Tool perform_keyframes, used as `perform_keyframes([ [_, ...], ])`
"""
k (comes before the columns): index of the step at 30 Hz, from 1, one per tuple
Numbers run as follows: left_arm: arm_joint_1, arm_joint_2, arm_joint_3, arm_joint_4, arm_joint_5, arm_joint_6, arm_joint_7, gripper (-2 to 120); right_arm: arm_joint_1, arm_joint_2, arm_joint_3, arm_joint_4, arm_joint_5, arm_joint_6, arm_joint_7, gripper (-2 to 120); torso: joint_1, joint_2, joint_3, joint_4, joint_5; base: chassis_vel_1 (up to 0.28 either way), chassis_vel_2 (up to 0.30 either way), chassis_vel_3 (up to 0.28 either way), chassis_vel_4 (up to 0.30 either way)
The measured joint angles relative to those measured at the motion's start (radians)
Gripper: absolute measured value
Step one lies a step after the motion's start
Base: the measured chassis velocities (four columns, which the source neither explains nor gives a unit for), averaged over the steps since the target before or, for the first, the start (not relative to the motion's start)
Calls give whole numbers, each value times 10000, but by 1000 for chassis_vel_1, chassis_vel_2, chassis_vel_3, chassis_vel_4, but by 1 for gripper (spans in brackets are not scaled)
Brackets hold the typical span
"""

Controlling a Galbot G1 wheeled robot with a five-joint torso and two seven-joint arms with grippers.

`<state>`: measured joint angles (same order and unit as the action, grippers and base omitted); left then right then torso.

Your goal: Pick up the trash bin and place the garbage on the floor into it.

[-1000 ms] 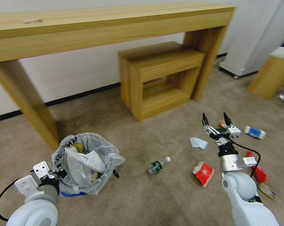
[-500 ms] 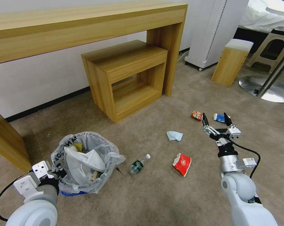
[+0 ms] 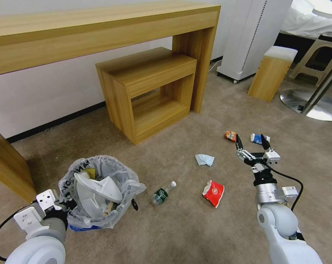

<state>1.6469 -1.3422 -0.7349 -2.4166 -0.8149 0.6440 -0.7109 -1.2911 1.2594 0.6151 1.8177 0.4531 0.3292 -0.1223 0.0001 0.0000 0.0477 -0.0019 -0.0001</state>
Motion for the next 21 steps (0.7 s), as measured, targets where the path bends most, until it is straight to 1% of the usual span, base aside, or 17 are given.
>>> perform_keyframes([
  [7, 23, 4, -53, -50, 0, -3, 6, 0, -24, 2, -53, -40, -44, 79, 87, 100, 1, 0, 0, 0, 2, -201, 188, 206, -199],
  [13, 63, -88, -5, -53, 68, -5, 55, 0, -94, -27, -193, -110, -119, 208, 148, 100, 1, 0, 1, -1, -2, -264, 271, 248, -271],
  [14, 64, -106, 2, -54, 101, -7, 64, 0, -117, -41, -232, -110, -162, 224, 208, 100, 1, 0, 1, 1, 5, -279, 270, 292, -282],
  [16, 63, -123, 7, -53, 128, -11, 70, 0, -171, -56, -300, -110, -244, 222, 350, 100, 2, -1, 3, 2, 1, -278, 270, 291, -276],
  [17, 60, -132, 13, -53, 131, -11, 83, 0, -214, -78, -343, -95, -317, 185, 480, 100, 2, 0, 2, 0, -7, -268, 305, 291, -276],
  [18, 52, -133, 12, -53, 132, -11, 91, 0, -275, -124, -422, -52, -419, 87, 647, 100, 3, -1, 5, 0, 1, -268, 235, 204, -247],
  [21, 30, -133, 6, -54, 137, -14, 95, 0, -367, -198, -539, -1, -586, -144, 939, 100, 4, -2, 5, -2, 1, -213, 169, 162, -193],
])
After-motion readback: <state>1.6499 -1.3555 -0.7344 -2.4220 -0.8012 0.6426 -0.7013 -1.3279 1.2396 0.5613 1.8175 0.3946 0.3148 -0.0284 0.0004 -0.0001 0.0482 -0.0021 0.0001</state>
